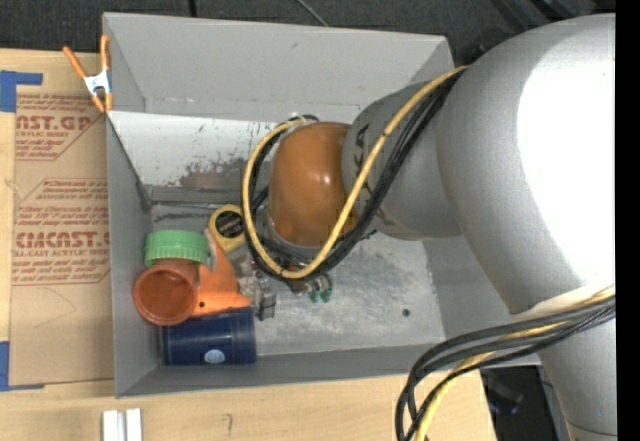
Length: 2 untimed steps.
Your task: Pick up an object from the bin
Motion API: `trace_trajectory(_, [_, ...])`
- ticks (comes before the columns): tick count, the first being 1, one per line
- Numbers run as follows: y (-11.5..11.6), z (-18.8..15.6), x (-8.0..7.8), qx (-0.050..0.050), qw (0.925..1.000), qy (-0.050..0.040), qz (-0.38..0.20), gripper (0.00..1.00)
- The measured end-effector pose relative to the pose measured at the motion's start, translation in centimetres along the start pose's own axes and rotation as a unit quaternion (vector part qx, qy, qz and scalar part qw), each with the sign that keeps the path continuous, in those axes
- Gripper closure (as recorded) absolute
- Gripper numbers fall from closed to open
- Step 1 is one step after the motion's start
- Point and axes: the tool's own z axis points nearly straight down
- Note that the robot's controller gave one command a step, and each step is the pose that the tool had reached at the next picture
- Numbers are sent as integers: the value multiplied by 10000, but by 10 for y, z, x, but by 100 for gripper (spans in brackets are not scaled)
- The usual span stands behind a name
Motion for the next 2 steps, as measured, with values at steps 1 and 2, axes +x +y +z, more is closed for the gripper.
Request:
trace_trajectory(1, [0,0,0,0,10000,0,-2,100])
trace_trajectory(2, [11,-134,-8,0,10000,21,-78,100])
